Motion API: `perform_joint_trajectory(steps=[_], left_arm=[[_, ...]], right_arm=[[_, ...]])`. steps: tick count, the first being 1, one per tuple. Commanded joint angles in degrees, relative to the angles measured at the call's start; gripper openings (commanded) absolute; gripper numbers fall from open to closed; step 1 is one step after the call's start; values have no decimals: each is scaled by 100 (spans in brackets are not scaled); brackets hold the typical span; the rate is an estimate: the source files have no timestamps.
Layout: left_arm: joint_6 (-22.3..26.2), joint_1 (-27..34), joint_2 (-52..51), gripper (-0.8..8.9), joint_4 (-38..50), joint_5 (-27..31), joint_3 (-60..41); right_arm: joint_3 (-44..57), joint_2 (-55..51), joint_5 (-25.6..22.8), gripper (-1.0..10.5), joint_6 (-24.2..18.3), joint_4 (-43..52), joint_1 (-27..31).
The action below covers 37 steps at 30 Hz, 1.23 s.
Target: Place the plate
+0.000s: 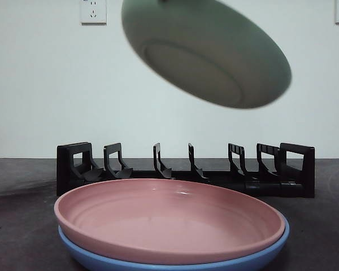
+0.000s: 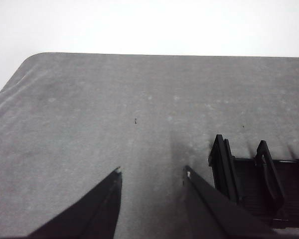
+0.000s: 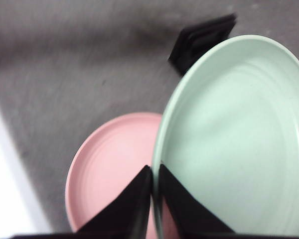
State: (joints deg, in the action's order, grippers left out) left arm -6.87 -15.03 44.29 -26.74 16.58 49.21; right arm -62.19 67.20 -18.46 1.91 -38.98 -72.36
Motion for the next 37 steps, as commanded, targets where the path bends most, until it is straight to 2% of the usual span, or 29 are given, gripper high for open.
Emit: perform_joint_trajectory(steps=[1, 8, 19, 27, 33, 37], left_arm=[[-11, -9, 24, 187, 105, 13, 107], [-11, -9, 24, 187, 103, 13, 107], [-11, -9, 24, 187, 101, 13, 107], [-9, -9, 24, 187, 101, 13, 107], [-9, -9, 24, 187, 103, 13, 107], [-9, -9, 24, 187, 101, 13, 107]], right_arm=[[114, 120, -302, 14, 186, 188, -527], [568, 647, -560, 14, 273, 341, -1060], [632, 1801, -553, 14, 229, 835, -1078], [632, 2131, -485, 14, 262, 852, -1078], [632, 2162, -55, 24, 262, 835, -1067], [632, 2162, 52, 122, 267, 833, -1067]])
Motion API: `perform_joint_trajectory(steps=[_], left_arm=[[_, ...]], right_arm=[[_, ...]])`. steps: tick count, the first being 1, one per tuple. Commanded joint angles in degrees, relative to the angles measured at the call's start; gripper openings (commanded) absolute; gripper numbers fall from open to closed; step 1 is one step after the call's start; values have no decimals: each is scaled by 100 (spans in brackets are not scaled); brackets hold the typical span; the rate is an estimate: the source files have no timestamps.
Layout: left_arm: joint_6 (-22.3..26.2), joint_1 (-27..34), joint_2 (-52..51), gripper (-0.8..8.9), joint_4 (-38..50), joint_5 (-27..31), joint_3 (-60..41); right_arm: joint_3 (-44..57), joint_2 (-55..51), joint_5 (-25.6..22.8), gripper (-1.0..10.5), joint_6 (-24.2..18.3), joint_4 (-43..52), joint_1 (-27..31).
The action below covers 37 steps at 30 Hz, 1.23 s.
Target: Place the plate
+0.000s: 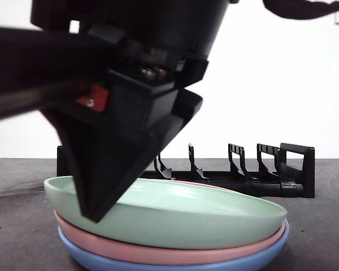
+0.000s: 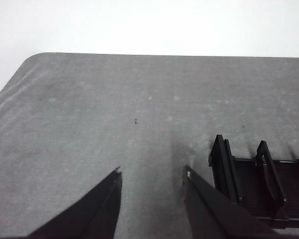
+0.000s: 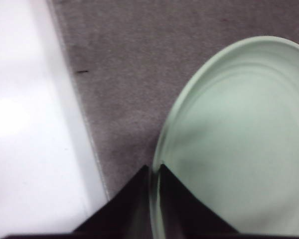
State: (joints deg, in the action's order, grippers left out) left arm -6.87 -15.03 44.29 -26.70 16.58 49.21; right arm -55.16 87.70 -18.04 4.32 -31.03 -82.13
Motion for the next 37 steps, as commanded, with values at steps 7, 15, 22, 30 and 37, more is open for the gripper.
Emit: perform_joint_trajectory(steps=[7, 15, 22, 30, 37], left_arm=[[-9, -9, 24, 187, 96, 13, 107], [-9, -9, 24, 187, 101, 13, 107], [-37, -11, 24, 187, 101, 9, 107], [-46, -11, 24, 187, 105, 9, 107], [-179, -11, 24, 187, 98, 9, 107]], right_arm=[[-195, -83, 2, 336, 101, -55, -92], [-422, -1187, -1281, 335, -501, 13, 87], [-420, -2201, -1276, 335, -1056, 24, 1744], [-420, -2634, 647, 335, -1453, 400, 4472], [-420, -2557, 1958, 335, -1480, 555, 6179]])
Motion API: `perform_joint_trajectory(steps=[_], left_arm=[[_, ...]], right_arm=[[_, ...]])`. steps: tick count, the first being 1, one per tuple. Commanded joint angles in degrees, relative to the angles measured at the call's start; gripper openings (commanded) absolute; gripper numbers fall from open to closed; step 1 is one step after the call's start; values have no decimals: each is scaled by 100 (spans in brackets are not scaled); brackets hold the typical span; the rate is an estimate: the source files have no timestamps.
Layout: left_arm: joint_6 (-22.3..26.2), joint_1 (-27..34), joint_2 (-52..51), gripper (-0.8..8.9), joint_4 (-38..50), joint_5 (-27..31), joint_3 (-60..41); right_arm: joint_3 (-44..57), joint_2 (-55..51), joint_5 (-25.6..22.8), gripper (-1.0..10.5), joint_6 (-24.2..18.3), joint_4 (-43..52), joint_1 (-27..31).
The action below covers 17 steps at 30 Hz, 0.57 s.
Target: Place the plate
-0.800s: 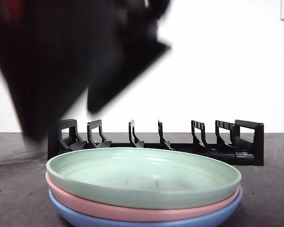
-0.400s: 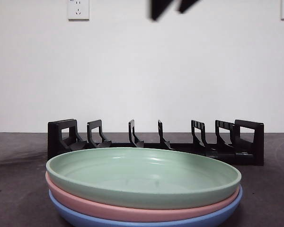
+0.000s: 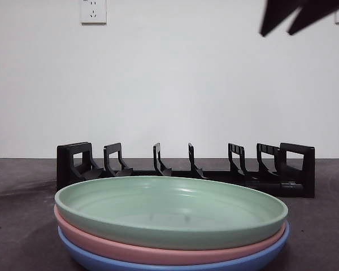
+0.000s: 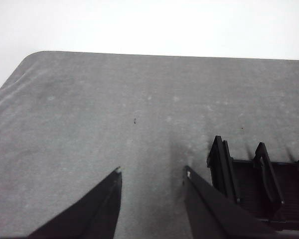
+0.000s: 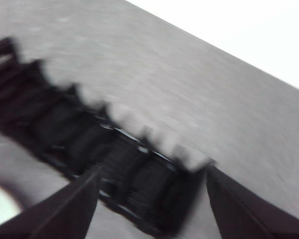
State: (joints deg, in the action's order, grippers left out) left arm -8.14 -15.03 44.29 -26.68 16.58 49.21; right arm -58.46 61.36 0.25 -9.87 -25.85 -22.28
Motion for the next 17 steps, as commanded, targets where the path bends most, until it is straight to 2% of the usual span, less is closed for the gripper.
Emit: perform_joint_trajectory(steps=[1, 4, 5, 6, 9, 12, 17], left_arm=[[-52, -11, 24, 187, 92, 9, 107], [-52, -11, 24, 185, 94, 9, 107], [-52, -11, 24, 154, 90, 9, 107], [-48, -13, 24, 12, 90, 4, 107], [-31, -15, 17, 8, 105, -20, 109], [-31, -15, 17, 8, 13, -22, 109], [-31, -15, 20, 8, 11, -22, 109]], right_arm=[[-90, 76, 127, 336, -83, 7, 289], [-90, 68, 133, 330, -63, 4, 459], [-90, 68, 127, 249, -61, 24, 474], [-90, 68, 129, -1, -57, 59, 481], [-90, 79, 149, 14, -61, 186, 479], [-90, 28, 321, 14, 133, 42, 474], [-90, 26, 273, 14, 131, 57, 485]])
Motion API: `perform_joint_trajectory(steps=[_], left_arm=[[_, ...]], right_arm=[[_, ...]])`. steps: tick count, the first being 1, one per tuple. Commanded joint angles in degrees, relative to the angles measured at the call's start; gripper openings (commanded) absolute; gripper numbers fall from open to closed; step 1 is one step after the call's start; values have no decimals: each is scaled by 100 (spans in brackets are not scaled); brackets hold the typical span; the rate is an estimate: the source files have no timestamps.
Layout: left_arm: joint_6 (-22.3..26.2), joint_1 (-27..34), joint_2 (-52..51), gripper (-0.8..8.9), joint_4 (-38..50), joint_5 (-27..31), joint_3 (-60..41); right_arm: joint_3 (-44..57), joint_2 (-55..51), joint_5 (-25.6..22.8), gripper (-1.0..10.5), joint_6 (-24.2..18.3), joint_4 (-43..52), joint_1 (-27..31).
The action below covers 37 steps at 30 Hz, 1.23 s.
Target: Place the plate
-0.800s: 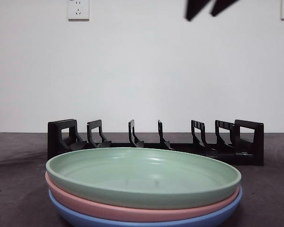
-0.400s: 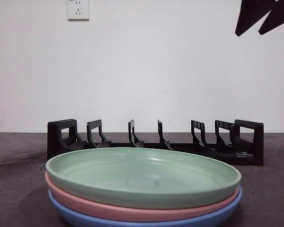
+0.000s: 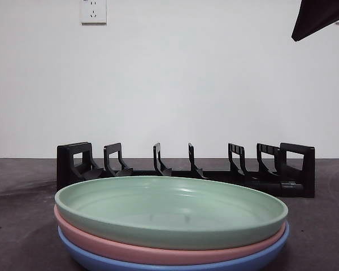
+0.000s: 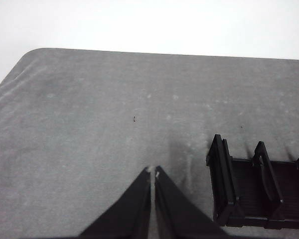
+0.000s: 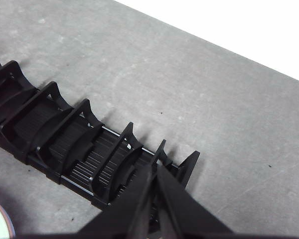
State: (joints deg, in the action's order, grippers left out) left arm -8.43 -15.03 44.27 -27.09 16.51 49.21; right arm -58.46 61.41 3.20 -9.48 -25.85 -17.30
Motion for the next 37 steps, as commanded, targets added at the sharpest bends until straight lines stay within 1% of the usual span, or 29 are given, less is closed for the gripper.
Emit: perform_joint_trajectory(steps=[1, 5, 7, 9, 10, 11, 13, 15, 17, 20, 23, 24, 25, 28, 37], left_arm=[[-2, -15, 22, 8, 55, -15, 109], [-2, -22, 20, 8, 52, -15, 109], [17, -90, -149, 8, -28, -4, 96], [546, -74, -323, 8, 90, 61, 42], [560, -57, -498, 8, 245, 31, -94], [643, -13, -693, 8, 437, 2, -317], [850, 190, -1202, 8, 1088, -94, -1082], [855, 509, -1884, 8, 1740, -385, -2083], [802, 772, -2555, 8, 2096, -551, -2942], [857, 1038, -3604, 8, 2243, -699, -3978], [977, 1261, -4411, 8, 2201, -1390, -4664], [973, 1303, -4409, 8, 2308, -1567, -4833], [975, 1331, -4413, 8, 2124, -1674, -4844], [953, 1333, -4411, 8, 1867, -1692, -4848], [944, 1335, -4404, 8, 1937, -1692, -4846]], right_arm=[[-90, 22, -22, 14, 92, 57, -7], [-90, 22, -20, 14, 92, 57, -9], [-90, 22, -20, 14, 92, 57, -9], [-90, 22, -20, 14, 92, 59, -9], [-90, 22, -20, 14, 92, 59, -9], [-90, 22, -20, 14, 92, 57, -9], [-90, 22, -20, 14, 92, 57, -9], [-90, 22, -20, 14, 92, 57, -9], [-90, 22, -20, 14, 92, 57, -9], [-90, 22, -20, 14, 92, 57, -9], [-90, 22, -20, 14, 92, 57, -9], [-90, 22, -20, 14, 92, 59, -9], [-92, 22, -22, 14, 92, 66, -9], [-92, 20, -17, 14, 92, 72, -9], [-92, 20, -20, 14, 92, 79, -9]])
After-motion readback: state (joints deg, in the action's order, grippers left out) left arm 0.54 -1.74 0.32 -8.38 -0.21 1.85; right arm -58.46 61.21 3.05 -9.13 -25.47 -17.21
